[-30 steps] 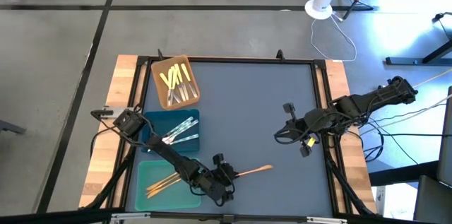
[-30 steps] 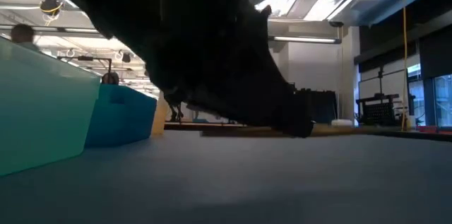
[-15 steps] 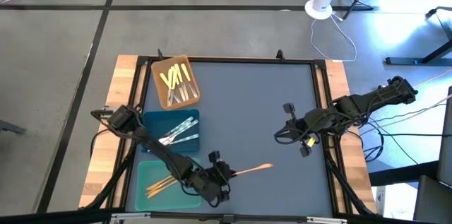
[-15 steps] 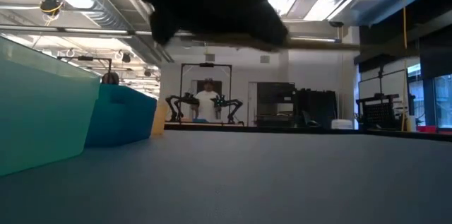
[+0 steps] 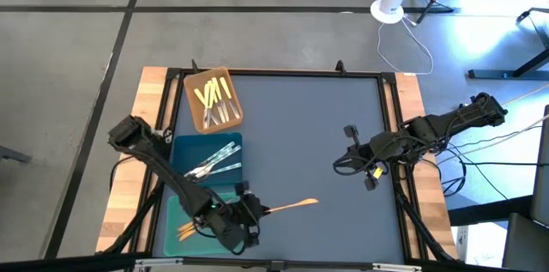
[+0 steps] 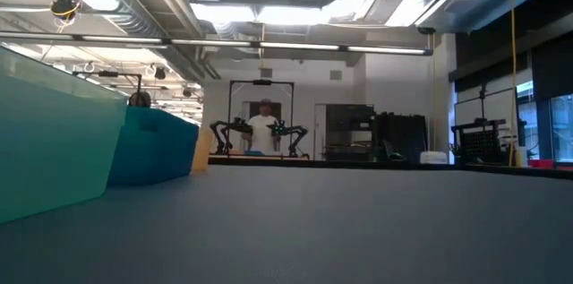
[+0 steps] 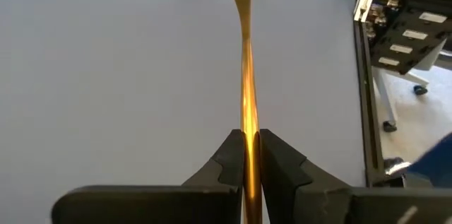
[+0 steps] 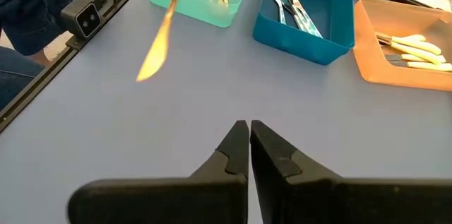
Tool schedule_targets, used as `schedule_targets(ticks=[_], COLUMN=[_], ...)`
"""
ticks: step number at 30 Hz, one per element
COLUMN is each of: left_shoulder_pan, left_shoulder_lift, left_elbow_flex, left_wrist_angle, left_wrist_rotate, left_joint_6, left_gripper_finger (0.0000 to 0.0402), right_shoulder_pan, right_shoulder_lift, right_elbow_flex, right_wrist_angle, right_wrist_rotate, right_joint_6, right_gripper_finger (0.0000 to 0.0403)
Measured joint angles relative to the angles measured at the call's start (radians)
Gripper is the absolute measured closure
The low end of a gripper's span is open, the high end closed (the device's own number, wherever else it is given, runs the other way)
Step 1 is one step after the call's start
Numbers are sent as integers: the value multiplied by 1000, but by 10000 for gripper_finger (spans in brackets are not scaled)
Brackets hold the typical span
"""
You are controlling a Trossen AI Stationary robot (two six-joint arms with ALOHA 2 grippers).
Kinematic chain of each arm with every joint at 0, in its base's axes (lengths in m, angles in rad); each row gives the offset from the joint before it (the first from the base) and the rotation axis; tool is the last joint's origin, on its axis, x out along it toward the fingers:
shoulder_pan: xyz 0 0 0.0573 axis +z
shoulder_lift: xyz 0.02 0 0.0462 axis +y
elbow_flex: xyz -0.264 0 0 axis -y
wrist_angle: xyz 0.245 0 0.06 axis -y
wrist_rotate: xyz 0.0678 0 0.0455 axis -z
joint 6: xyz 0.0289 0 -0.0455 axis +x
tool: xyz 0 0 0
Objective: Sort silverware by color (type)
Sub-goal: Put the gold knife into the green bin
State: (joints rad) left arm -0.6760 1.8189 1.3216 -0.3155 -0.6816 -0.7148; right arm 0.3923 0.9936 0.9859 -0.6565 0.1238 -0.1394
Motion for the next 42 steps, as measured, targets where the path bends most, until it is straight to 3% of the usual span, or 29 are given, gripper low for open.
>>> schedule_targets(ticks=[9,16,26,33,42], left_shoulder_pan=[-125,-262,-417,-500,-562], left_shoulder_lift=[-121,-128,-125,-125,-125], left_elbow_flex=[0,0,0,0,0], left_wrist_angle=[-314,-495,-659,-722,-800], left_wrist_rotate=[-37,-114,-118,-101,36], left_joint_6=[-281,-585,-904,-1033,-1167], left_gripper_finger=[378,378,377,377,377], right_shoulder_pan=[0,0,0,0,0], right_shoulder_lift=[0,0,0,0,0], right_elbow_flex=[0,0,0,0,0], right_wrist_angle=[-1,0,2,4,32], right_wrist_rotate=[0,0,0,0,0], right_joint_6=[0,0,0,1,3], right_gripper_finger=[398,398,398,398,398])
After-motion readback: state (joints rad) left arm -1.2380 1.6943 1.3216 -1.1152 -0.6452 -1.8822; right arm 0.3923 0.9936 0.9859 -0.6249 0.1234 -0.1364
